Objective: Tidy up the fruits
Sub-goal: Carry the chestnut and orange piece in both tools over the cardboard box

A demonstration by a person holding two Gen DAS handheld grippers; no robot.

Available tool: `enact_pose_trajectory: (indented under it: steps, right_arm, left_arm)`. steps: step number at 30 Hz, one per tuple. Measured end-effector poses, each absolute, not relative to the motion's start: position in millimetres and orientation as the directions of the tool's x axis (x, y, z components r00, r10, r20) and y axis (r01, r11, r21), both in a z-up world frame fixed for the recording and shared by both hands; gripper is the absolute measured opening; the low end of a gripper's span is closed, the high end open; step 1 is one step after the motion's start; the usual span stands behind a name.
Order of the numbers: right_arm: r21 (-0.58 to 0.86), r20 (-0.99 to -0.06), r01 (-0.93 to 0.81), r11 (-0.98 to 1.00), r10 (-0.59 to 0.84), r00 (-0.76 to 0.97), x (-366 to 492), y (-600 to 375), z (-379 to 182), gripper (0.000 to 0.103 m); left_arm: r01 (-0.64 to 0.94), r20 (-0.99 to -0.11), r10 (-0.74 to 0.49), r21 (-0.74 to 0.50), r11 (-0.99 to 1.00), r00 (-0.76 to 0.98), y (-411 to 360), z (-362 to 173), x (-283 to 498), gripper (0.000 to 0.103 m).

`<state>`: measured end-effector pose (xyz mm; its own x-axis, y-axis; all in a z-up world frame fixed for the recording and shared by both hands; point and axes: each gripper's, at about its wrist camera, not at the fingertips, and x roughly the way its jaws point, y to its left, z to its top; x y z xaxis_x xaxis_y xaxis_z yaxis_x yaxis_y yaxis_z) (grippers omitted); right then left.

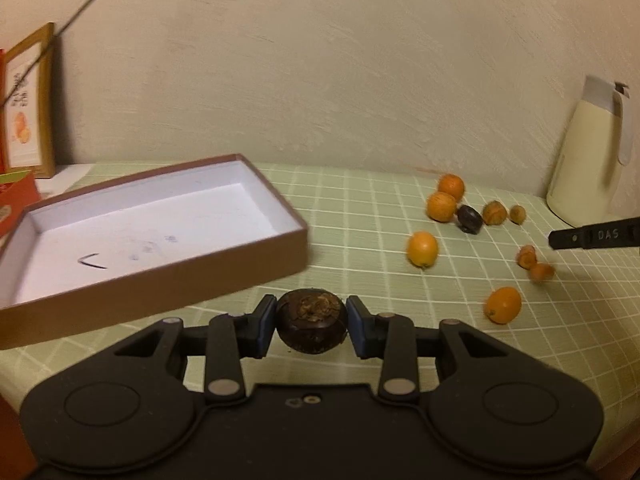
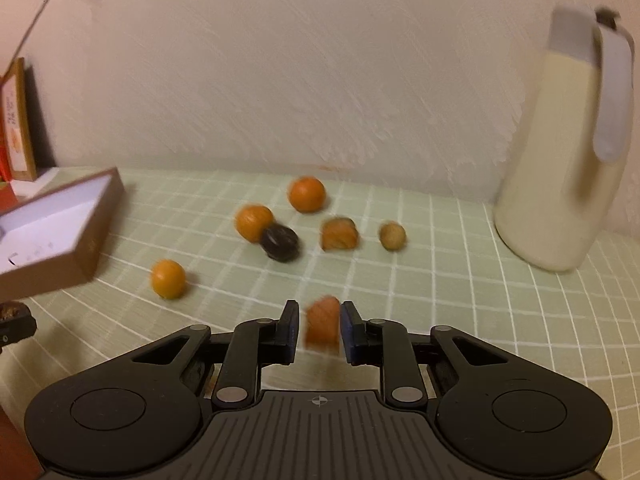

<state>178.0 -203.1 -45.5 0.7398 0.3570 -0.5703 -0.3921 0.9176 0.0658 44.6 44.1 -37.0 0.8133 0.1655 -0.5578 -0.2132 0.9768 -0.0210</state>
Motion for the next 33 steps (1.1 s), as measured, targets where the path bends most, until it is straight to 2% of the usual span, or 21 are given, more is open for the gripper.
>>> enact_pose_trajectory:
  steps: [12,20,28,29,30,31,32,33]
  right_arm:
    - [0.042,-0.476,-0.543,0.839,0.494,0.727,141.0,-133.8,-5.1,0.021]
    - [0.013,-0.457,-0.619,0.785,0.555,0.694,124.1,-89.3,-3.8,0.021]
    - [0.051,-0.585,-0.398,0.916,0.351,0.731,163.6,-177.3,-31.9,0.022]
    - [0.048,-0.593,-0.365,0.930,0.321,0.739,167.2,-190.4,-35.6,0.024]
    - [0.051,-0.606,-0.339,0.940,0.299,0.737,170.7,-200.5,-39.8,0.037]
    - [0.064,-0.621,-0.319,0.946,0.288,0.729,173.1,-209.2,-43.9,0.055]
    - [0.075,-0.625,-0.306,0.949,0.284,0.727,173.0,-217.7,-48.7,0.061]
    - [0.079,-0.626,-0.303,0.950,0.284,0.726,174.1,-222.6,-51.3,0.062]
  left_arm:
    - [-0.316,-0.492,0.269,-0.013,0.949,0.828,91.3,-4.0,1.2,0.028]
    - [-0.366,-0.477,0.316,-0.014,0.930,0.820,117.0,2.3,-14.4,0.028]
    - [-0.360,-0.466,0.301,-0.041,0.932,0.832,118.6,3.1,-16.3,0.028]
    - [-0.356,-0.465,0.297,-0.044,0.933,0.834,117.8,3.2,-15.5,0.028]
    - [-0.353,-0.464,0.292,-0.047,0.935,0.836,117.5,3.1,-15.1,0.028]
    - [-0.349,-0.462,0.288,-0.049,0.936,0.839,116.1,3.2,-14.4,0.028]
    - [-0.345,-0.461,0.285,-0.050,0.937,0.841,114.6,3.1,-13.7,0.028]
    - [-0.342,-0.459,0.282,-0.050,0.939,0.842,113.0,3.3,-13.0,0.028]
